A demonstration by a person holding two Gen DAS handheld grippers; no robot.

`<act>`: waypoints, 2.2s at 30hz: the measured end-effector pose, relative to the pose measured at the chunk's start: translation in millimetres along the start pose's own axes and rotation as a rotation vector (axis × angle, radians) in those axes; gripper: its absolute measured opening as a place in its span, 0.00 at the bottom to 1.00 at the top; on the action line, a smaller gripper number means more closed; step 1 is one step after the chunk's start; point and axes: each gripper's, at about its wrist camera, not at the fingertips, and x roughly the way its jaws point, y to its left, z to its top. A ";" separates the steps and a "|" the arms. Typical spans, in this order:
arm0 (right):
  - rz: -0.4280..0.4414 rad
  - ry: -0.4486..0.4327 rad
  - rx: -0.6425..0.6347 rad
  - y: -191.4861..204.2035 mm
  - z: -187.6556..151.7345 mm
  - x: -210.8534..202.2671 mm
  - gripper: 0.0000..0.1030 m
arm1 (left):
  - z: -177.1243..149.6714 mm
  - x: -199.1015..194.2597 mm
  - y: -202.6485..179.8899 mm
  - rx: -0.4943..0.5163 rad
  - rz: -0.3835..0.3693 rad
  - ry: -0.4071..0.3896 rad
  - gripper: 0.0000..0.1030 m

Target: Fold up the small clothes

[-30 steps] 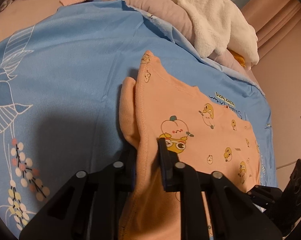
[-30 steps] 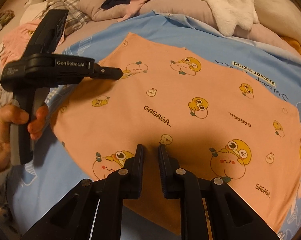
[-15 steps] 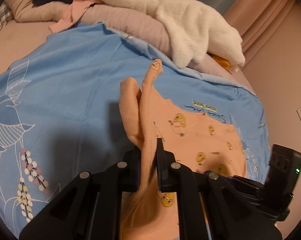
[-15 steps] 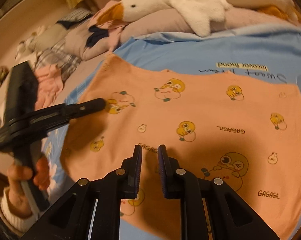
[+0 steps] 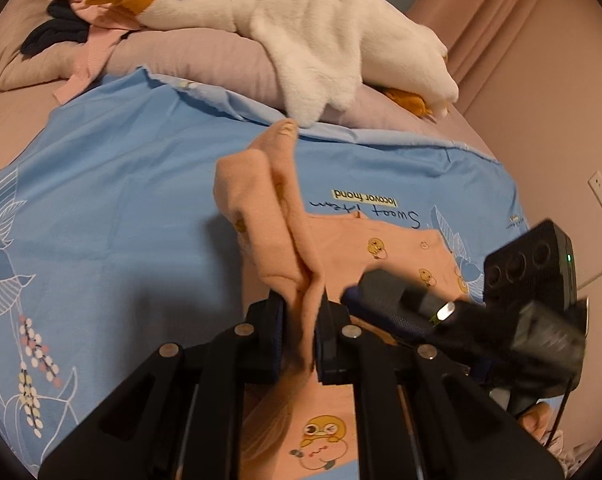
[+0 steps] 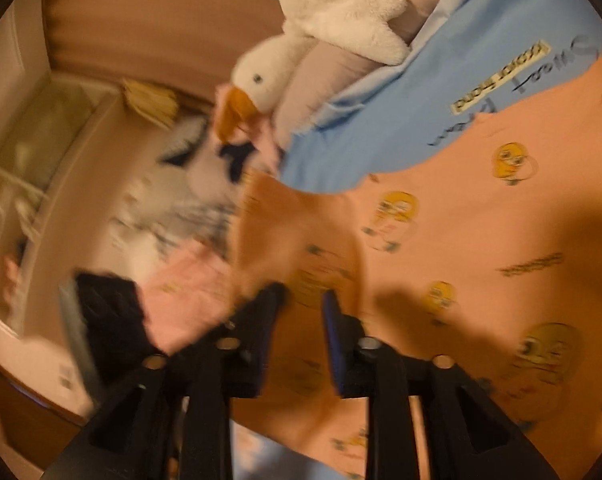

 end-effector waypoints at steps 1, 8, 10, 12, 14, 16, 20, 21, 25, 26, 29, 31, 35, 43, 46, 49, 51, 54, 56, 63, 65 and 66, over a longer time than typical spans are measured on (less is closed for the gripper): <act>0.035 -0.013 0.026 -0.9 1.1 -0.2 0.45 | -0.1 2.5 -3.1 0.006 -0.002 0.005 0.11; 0.094 0.044 0.107 -5.8 8.1 10.2 0.63 | -5.2 19.0 -23.3 0.062 0.011 0.043 0.11; 0.097 0.042 0.131 -10.5 10.9 9.3 0.64 | -7.0 23.6 -25.4 0.067 0.003 0.061 0.11; 0.089 0.041 0.153 -16.0 12.0 7.1 0.64 | -9.1 26.5 -27.7 0.077 -0.002 0.074 0.12; 0.099 0.044 0.176 -20.1 12.6 5.9 0.64 | -10.8 27.0 -30.4 0.093 -0.004 0.080 0.13; 0.121 0.045 0.201 -24.2 13.7 3.5 0.64 | -11.7 27.2 -31.1 0.085 -0.020 0.090 0.15; 0.141 0.042 0.233 -28.8 14.2 1.6 0.64 | -12.4 26.0 -29.9 0.068 -0.032 0.092 0.15; 0.146 0.043 0.237 -28.7 14.2 1.5 0.64 | -12.8 25.8 -29.4 0.061 -0.026 0.087 0.15; 0.156 0.043 0.245 -27.6 15.1 1.2 0.67 | -14.1 24.5 -31.4 0.058 -0.028 0.085 0.15; 0.150 0.047 0.243 -26.1 15.7 1.2 0.67 | -14.6 24.0 -33.5 0.068 -0.022 0.081 0.15; 0.134 0.052 0.221 -20.9 17.9 0.3 0.67 | -15.0 24.0 -36.4 0.083 -0.010 0.079 0.15; 0.122 0.056 0.210 -18.7 18.8 0.3 0.69 | -15.1 24.1 -37.2 0.087 -0.003 0.077 0.15; 0.072 0.076 0.194 -15.2 20.0 3.8 0.71 | -17.5 25.3 -42.0 0.114 0.028 0.071 0.15; -0.116 0.129 0.162 -23.0 20.1 19.2 0.23 | -22.5 26.1 -44.0 0.146 0.043 0.069 0.21; -0.159 0.111 0.137 -24.8 20.8 15.1 0.13 | -23.4 22.2 -41.3 0.131 0.024 0.076 0.28; -0.197 0.096 0.078 -19.0 21.7 10.2 0.12 | -22.5 4.3 -34.0 0.089 -0.025 0.053 0.36; -0.217 0.099 0.042 -15.5 22.9 6.6 0.12 | -21.2 -8.6 -28.9 0.061 -0.041 0.029 0.48; -0.252 0.092 -0.036 -6.0 23.8 -1.4 0.12 | -18.0 -28.0 -15.6 0.024 -0.033 -0.013 0.56; -0.266 0.081 -0.077 0.3 23.8 -9.0 0.12 | -16.0 -33.7 -6.4 0.005 -0.008 -0.020 0.57; -0.328 0.045 -0.196 17.2 29.9 -51.7 0.12 | -27.8 -28.9 7.0 -0.056 -0.002 0.017 0.58; -0.360 0.048 -0.217 16.3 35.5 -63.3 0.12 | -30.5 -24.6 3.9 -0.048 -0.007 0.029 0.58; -0.375 0.052 -0.228 16.1 36.8 -65.4 0.12 | -32.0 -22.0 0.5 -0.038 -0.005 0.034 0.58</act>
